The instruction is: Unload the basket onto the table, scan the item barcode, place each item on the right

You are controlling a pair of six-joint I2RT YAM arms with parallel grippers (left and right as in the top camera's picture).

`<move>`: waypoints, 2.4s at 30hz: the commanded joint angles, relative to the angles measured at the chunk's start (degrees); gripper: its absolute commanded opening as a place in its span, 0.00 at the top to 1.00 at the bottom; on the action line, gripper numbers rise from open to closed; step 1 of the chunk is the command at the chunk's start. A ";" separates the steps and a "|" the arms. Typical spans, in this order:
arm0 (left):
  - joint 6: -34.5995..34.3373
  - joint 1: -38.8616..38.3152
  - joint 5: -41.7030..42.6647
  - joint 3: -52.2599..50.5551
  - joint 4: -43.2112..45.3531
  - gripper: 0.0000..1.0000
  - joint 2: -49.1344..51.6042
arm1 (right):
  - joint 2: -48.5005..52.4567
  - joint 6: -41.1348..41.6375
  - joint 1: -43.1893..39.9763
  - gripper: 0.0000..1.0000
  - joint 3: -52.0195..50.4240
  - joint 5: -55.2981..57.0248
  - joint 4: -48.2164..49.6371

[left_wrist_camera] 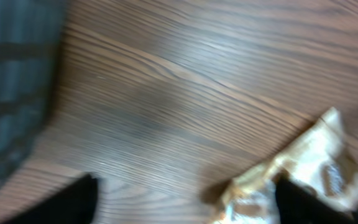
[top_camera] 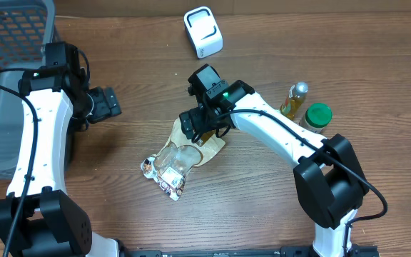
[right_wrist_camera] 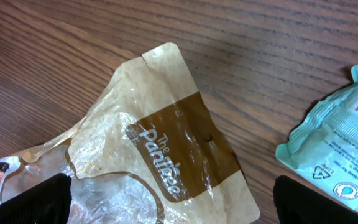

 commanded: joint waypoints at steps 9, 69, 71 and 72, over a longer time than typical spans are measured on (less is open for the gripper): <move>6.01 -8.20 11.65 -11.58 -0.59 0.96 -0.76 | 0.28 -0.11 -0.52 0.00 0.35 -3.45 -0.37; 3.43 -19.15 4.72 -25.59 12.39 0.96 10.99 | 4.68 -3.76 -1.16 0.06 5.40 -13.94 -1.90; 3.43 -19.15 4.20 -25.59 12.39 0.96 10.99 | 3.50 -3.82 -1.14 0.07 6.54 -13.92 -1.84; 3.41 -19.15 4.20 -25.59 12.44 0.96 10.99 | 3.17 -4.02 -0.98 0.08 6.88 -13.92 -1.57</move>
